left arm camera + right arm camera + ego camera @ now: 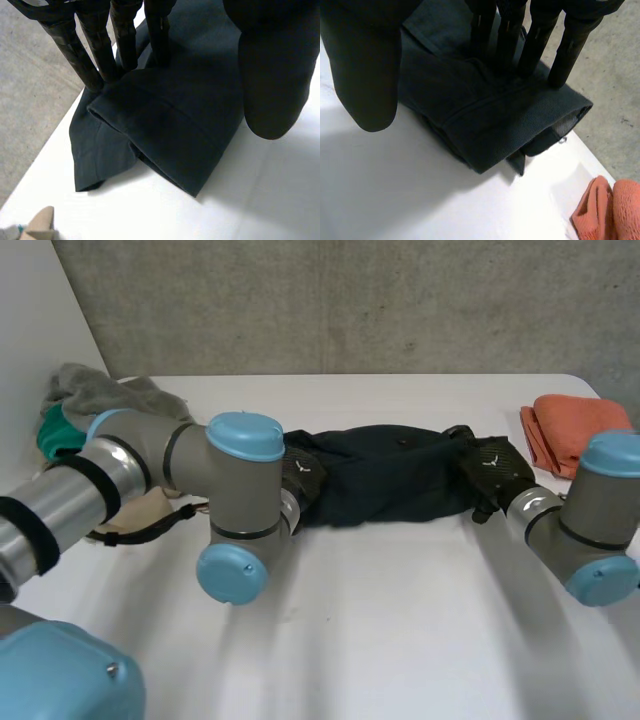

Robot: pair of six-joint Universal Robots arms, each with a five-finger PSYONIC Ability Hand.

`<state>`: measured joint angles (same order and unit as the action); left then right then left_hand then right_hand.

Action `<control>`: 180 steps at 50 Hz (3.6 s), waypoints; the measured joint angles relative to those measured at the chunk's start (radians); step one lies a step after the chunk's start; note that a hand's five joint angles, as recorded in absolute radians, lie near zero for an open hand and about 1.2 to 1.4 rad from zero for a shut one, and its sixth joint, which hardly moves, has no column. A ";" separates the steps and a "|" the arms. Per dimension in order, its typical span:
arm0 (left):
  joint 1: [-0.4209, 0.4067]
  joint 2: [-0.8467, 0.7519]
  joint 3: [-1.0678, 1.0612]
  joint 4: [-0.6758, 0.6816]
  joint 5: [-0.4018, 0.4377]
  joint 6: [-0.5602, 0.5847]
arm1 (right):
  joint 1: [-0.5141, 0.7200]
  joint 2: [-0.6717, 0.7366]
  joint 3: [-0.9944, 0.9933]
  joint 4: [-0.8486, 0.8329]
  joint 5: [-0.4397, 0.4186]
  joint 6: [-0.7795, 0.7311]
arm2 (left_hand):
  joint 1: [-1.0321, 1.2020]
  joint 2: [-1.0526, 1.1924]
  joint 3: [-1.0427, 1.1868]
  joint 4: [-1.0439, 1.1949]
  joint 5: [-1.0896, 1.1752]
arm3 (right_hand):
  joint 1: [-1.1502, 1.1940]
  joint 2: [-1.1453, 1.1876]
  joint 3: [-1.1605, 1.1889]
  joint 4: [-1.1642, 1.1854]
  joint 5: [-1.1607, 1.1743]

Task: Fold the laundry.

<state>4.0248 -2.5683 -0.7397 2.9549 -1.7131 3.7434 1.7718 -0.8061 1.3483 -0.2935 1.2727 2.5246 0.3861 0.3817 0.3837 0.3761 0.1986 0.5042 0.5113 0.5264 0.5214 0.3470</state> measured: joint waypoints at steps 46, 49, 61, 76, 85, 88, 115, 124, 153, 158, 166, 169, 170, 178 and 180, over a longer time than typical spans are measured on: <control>0.141 0.496 0.244 -0.079 0.166 -0.150 | 0.007 -0.266 -0.698 0.524 0.035 0.388 | 0.750 0.812 0.166 0.816 0.796 | 0.621 0.661 0.659 0.676 0.660; 0.153 0.428 0.260 -0.054 0.180 -0.164 | 0.028 -0.226 -0.670 0.496 0.058 0.380 | 0.750 0.812 0.166 0.816 0.796 | 0.621 0.661 0.659 0.677 0.660; 0.185 0.288 0.509 0.323 0.151 -0.304 | 0.098 -0.127 -0.709 0.022 0.237 0.379 | 0.750 0.814 0.166 0.816 0.796 | 0.621 0.661 0.664 0.678 0.660; 0.193 0.565 0.048 0.421 0.181 -0.412 | 0.116 -0.252 -0.546 0.046 0.194 0.447 | 0.758 0.814 0.166 0.816 0.807 | 0.622 0.661 0.664 0.678 0.660; 0.206 0.730 -0.549 0.374 0.214 -0.395 | 0.061 -0.277 -0.141 0.182 0.043 0.402 | 0.758 0.815 0.166 0.816 0.807 | 0.622 0.661 0.664 0.678 0.660; 0.199 0.714 -0.707 0.355 0.209 -0.363 | 0.041 -0.270 -0.004 0.189 -0.002 0.344 | 0.758 0.815 0.166 0.816 0.807 | 0.622 0.661 0.664 0.678 0.660; 0.000 0.815 -0.980 -0.287 0.181 -0.203 | -0.151 -0.501 0.341 0.850 -0.094 -0.340 | 0.014 0.095 0.029 0.094 0.099 | 0.622 0.661 0.665 0.678 0.660; 0.060 0.745 -0.803 -0.117 0.146 -0.120 | -0.114 -0.492 0.378 0.737 -0.099 -0.286 | -0.196 -0.177 -0.176 -0.177 -0.151 | 0.622 0.661 0.665 0.678 0.664; 0.170 -0.009 0.027 -0.123 0.215 0.071 | -0.067 -0.488 0.468 0.525 -0.095 -0.200 | 0.148 0.156 0.151 0.165 0.169 | 0.622 0.661 0.665 0.678 0.664; 0.155 -0.057 0.086 -0.121 0.187 0.084 | -0.066 -0.493 0.478 0.503 -0.093 -0.187 | 0.719 0.689 0.680 0.694 0.691 | 0.622 0.661 0.665 0.678 0.664; 0.127 -0.016 0.068 -0.108 0.070 0.099 | -0.066 -0.502 0.482 0.500 -0.090 -0.182 | 0.780 0.812 0.800 0.816 0.793 | 0.622 0.661 0.665 0.678 0.664; 0.116 0.029 0.016 -0.118 -0.005 0.119 | -0.063 -0.507 0.486 0.506 -0.089 -0.184 | 0.780 0.812 0.800 0.816 0.793 | 0.622 0.661 0.665 0.678 0.664; 0.112 0.046 -0.007 -0.127 -0.031 0.132 | -0.060 -0.509 0.487 0.509 -0.089 -0.186 | 0.780 0.812 0.800 0.816 0.793 | 0.622 0.661 0.665 0.678 0.664; 0.113 0.105 -0.100 -0.177 -0.115 0.207 | -0.028 -0.515 0.478 0.544 -0.086 -0.216 | 0.697 0.741 0.730 0.744 0.725 | 0.622 0.661 0.665 0.678 0.664; 0.118 0.115 -0.097 -0.183 -0.110 0.201 | -0.019 -0.516 0.471 0.552 -0.086 -0.220 | 0.285 0.383 0.377 0.386 0.371 | 0.622 0.661 0.665 0.678 0.664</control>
<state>4.1430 -2.4538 -0.8372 2.7717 -1.8231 3.9444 1.7529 -1.3223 1.8192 0.2580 1.1863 2.3048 0.6711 0.7642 0.7610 0.7625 0.5692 1.1257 1.1719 1.1911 1.1998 1.0113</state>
